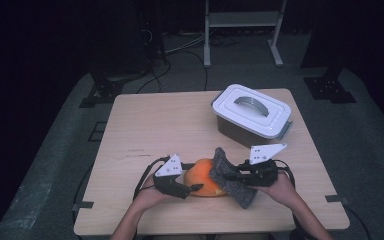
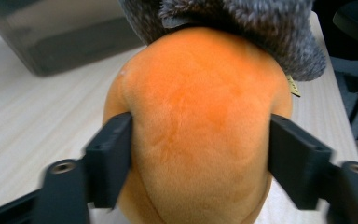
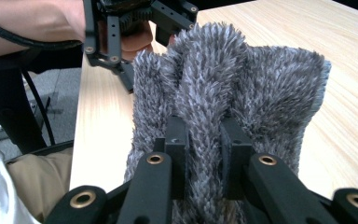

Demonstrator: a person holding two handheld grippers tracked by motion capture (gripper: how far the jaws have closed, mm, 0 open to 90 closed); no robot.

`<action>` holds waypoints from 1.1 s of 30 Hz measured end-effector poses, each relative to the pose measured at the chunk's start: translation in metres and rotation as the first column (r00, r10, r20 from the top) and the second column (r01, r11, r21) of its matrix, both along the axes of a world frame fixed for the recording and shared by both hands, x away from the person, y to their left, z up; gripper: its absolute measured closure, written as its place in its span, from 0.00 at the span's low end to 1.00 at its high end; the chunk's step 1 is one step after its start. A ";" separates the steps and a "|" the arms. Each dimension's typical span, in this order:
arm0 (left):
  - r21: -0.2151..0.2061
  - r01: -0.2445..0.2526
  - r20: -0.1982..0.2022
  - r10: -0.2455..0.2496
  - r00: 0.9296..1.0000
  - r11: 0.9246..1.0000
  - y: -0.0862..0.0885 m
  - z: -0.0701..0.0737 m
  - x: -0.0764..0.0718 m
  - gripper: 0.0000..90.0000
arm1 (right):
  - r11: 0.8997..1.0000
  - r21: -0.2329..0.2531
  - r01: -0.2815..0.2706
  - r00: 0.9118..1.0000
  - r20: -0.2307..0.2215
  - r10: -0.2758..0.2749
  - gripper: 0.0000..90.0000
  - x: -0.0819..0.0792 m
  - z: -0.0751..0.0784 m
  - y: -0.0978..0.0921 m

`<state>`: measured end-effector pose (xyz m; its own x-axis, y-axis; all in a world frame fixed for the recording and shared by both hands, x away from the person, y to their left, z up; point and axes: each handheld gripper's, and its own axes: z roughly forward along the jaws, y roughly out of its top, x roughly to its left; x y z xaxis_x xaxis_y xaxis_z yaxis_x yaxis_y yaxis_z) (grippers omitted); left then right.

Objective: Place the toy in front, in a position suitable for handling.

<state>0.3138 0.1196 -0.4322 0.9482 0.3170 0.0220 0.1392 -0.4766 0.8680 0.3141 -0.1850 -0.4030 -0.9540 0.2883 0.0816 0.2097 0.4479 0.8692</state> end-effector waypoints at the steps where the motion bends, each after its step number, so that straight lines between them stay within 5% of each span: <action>1: 0.000 -0.003 -0.011 0.003 1.000 1.000 0.001 0.001 0.001 0.25 | 1.000 -0.012 -0.004 1.000 0.001 0.004 0.84 0.000 -0.001 0.002; 6: -0.046 -0.014 -0.084 0.011 0.996 0.999 0.003 0.000 0.003 0.18 | 1.000 -0.013 -0.026 1.000 -0.015 0.025 0.84 -0.001 -0.010 0.005; 13: -0.026 -0.006 -0.070 0.004 0.998 1.000 -0.001 0.000 -0.001 0.22 | 1.000 -0.013 -0.007 0.999 -0.037 0.007 0.84 -0.003 -0.019 -0.007; 21: -0.020 -0.007 -0.066 0.006 0.998 1.000 -0.001 -0.002 -0.004 0.23 | 0.995 -0.060 0.074 0.995 -0.065 -0.078 0.84 -0.002 -0.025 -0.033; 26: -0.005 0.004 -0.048 -0.004 0.999 1.000 -0.005 -0.001 -0.007 0.23 | 0.999 -0.007 0.047 0.998 -0.030 -0.047 0.84 -0.005 -0.006 -0.024; 33: -0.009 0.011 -0.049 -0.011 0.999 1.000 -0.001 0.004 -0.008 0.20 | 0.998 -0.055 -0.006 1.000 -0.012 0.005 0.84 -0.007 -0.009 -0.001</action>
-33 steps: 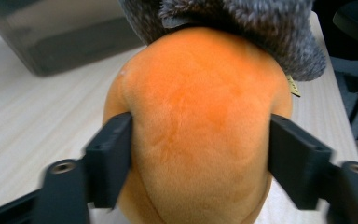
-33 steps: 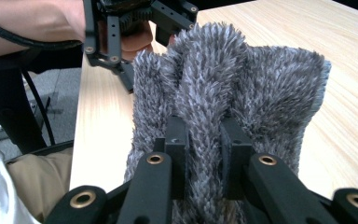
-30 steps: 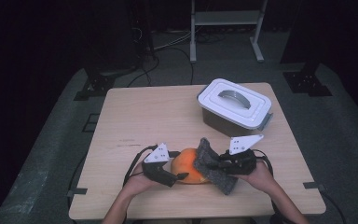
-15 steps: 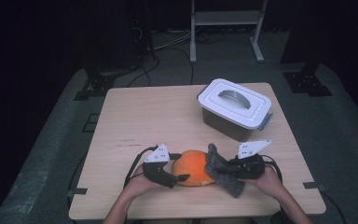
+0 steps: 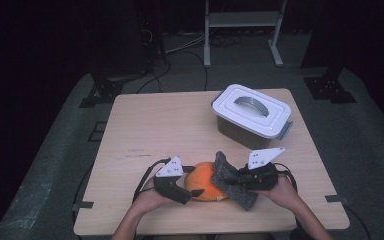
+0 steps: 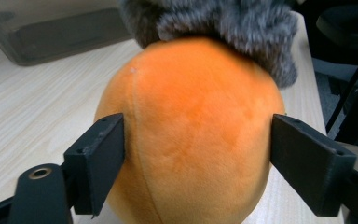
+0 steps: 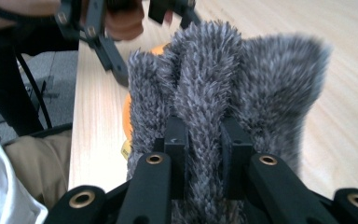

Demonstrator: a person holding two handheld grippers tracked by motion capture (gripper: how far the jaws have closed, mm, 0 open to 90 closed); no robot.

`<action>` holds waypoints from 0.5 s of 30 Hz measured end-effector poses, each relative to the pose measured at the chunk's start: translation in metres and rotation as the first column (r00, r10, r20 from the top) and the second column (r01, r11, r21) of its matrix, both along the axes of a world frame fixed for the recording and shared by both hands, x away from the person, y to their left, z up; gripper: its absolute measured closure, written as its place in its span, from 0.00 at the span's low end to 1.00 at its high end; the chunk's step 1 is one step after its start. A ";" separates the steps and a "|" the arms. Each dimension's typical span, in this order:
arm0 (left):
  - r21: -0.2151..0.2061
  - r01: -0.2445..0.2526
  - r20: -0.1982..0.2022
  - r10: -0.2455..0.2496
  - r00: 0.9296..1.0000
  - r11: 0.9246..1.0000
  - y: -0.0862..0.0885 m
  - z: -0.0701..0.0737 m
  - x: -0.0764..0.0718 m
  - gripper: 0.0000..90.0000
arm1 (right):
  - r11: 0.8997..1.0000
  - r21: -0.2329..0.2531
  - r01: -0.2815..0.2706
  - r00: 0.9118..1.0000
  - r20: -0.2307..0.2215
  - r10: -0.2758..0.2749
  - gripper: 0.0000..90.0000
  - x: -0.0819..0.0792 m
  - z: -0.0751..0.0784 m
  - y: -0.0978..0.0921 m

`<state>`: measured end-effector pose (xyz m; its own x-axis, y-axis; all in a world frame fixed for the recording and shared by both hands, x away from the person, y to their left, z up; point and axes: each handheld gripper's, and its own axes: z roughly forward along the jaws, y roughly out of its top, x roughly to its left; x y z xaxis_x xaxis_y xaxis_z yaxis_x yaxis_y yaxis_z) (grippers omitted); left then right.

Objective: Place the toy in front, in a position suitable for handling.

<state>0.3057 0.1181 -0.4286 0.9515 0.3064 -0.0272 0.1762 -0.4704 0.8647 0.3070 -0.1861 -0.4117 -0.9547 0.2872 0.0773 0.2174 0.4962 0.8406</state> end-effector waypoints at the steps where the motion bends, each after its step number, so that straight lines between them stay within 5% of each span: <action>1: -0.007 -0.001 -0.003 0.001 1.000 1.000 0.000 0.001 0.000 0.19 | 1.000 0.009 -0.003 1.000 -0.007 0.003 0.84 0.000 -0.002 -0.001; 8: 0.012 -0.004 -0.041 0.005 0.999 1.000 -0.005 -0.005 0.003 0.14 | 1.000 0.021 0.008 0.999 -0.035 -0.007 0.84 -0.001 -0.010 -0.014; 15: 0.021 0.003 -0.038 -0.002 0.999 1.000 -0.004 -0.008 0.002 0.17 | 0.998 -0.036 0.059 0.996 -0.059 -0.061 0.84 0.002 -0.021 -0.028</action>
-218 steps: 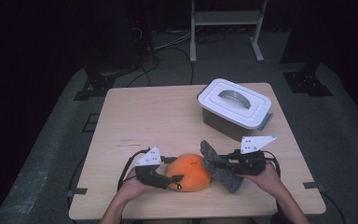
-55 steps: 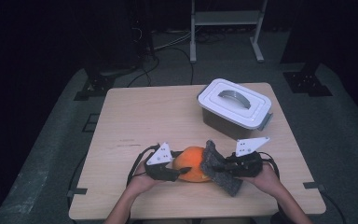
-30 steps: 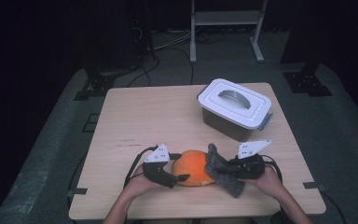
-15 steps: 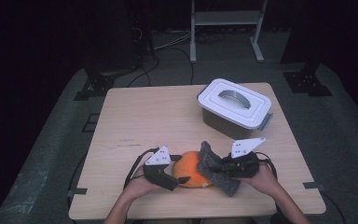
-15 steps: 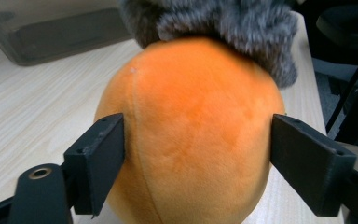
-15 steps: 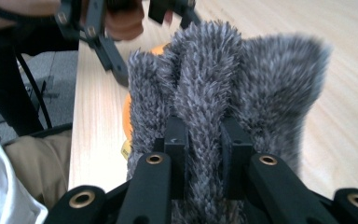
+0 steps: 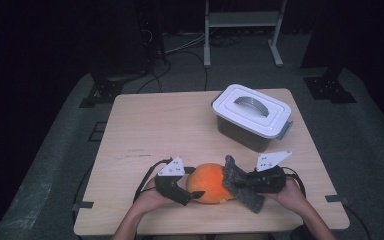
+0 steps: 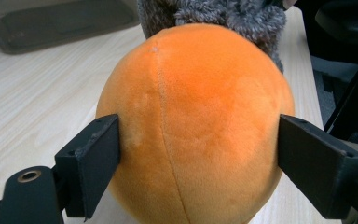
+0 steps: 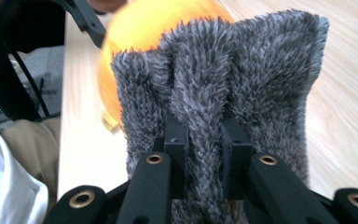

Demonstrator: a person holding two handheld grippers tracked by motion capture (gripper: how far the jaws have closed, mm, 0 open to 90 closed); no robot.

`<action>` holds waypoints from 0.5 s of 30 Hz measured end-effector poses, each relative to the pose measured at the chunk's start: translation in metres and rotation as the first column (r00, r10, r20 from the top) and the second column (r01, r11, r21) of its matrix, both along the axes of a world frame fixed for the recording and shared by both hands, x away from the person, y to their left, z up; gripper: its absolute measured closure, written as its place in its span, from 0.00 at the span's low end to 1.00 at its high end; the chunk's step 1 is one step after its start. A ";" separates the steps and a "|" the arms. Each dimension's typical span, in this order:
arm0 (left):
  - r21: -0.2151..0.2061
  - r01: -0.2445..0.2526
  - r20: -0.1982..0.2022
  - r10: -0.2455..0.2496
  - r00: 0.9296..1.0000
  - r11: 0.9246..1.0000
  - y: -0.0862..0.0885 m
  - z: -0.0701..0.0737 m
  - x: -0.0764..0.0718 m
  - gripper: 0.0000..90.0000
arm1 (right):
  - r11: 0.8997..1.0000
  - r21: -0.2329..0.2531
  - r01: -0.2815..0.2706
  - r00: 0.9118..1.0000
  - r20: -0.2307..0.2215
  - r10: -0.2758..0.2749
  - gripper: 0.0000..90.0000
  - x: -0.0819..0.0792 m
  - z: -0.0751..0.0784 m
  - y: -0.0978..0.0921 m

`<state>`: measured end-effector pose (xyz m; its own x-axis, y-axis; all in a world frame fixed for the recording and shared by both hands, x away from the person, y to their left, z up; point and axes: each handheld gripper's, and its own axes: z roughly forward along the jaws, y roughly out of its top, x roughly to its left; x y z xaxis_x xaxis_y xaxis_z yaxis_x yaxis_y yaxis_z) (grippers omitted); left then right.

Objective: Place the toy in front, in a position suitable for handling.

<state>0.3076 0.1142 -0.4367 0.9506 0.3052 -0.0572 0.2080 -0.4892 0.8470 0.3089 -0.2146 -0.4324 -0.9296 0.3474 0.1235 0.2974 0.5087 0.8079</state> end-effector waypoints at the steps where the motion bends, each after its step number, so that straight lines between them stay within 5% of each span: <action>1: -0.002 0.000 0.000 0.000 1.000 1.000 0.000 0.000 0.000 0.17 | 1.000 -0.002 0.004 1.000 0.000 -0.004 0.84 0.000 0.001 -0.002; 9: 0.002 0.008 0.027 -0.008 1.000 1.000 -0.004 0.000 -0.003 0.17 | 0.998 0.061 -0.033 0.998 0.056 0.029 0.84 -0.001 0.026 0.012; 15: 0.001 0.007 0.010 -0.007 1.000 1.000 -0.001 0.003 -0.002 0.11 | 0.998 0.044 -0.051 0.998 0.049 0.049 0.84 -0.001 0.019 0.022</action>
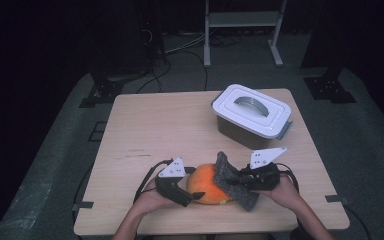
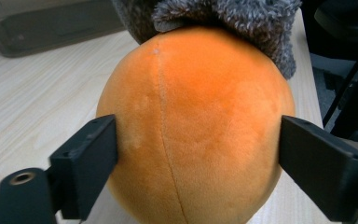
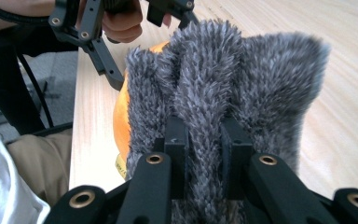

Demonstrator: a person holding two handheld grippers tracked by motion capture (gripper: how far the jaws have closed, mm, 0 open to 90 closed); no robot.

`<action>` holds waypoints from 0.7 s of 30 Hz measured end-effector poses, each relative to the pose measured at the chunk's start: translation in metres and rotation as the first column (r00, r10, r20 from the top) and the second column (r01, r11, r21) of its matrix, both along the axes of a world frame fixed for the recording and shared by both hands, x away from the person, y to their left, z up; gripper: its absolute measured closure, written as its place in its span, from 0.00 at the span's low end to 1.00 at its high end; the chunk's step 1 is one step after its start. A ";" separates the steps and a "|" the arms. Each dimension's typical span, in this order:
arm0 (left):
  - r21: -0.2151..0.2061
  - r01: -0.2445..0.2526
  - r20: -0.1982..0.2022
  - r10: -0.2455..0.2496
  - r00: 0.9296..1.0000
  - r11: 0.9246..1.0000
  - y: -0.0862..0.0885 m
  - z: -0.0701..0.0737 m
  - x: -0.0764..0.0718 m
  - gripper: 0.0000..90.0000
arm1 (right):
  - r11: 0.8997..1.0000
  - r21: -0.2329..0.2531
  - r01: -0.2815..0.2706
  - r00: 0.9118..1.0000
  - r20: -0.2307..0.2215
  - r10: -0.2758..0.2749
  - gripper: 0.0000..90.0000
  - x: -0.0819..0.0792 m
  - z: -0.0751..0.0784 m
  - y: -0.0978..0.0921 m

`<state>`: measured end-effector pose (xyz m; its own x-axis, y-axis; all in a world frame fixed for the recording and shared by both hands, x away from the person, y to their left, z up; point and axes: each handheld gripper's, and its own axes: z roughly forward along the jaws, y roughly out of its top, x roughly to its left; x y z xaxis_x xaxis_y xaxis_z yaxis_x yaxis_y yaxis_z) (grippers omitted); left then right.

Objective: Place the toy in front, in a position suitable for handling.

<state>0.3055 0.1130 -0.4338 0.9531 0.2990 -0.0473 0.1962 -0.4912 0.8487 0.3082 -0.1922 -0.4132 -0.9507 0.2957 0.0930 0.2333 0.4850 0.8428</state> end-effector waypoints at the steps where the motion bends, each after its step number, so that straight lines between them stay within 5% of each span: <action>1: -0.002 -0.001 -0.005 0.001 1.000 1.000 0.000 0.000 0.000 0.11 | 1.000 0.013 0.005 1.000 -0.009 -0.005 0.84 0.000 -0.003 -0.003; 5: -0.003 0.003 -0.028 -0.004 1.000 1.000 -0.002 -0.003 0.001 0.12 | 1.000 0.014 0.020 1.000 -0.025 -0.019 0.84 -0.001 -0.008 -0.013; 15: -0.013 -0.004 0.024 0.005 1.000 1.000 -0.003 -0.001 0.000 0.23 | 1.000 0.012 0.009 1.000 0.025 -0.010 0.84 -0.003 0.013 -0.008; 21: -0.020 -0.021 0.019 0.022 1.000 1.000 0.003 -0.001 0.002 0.24 | 1.000 0.004 0.019 1.000 -0.008 -0.019 0.84 0.001 -0.001 -0.010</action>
<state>0.3073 0.1155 -0.4343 0.9472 0.3186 -0.0354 0.1902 -0.4697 0.8621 0.3091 -0.2022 -0.4140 -0.9442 0.3133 0.1019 0.2493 0.4770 0.8428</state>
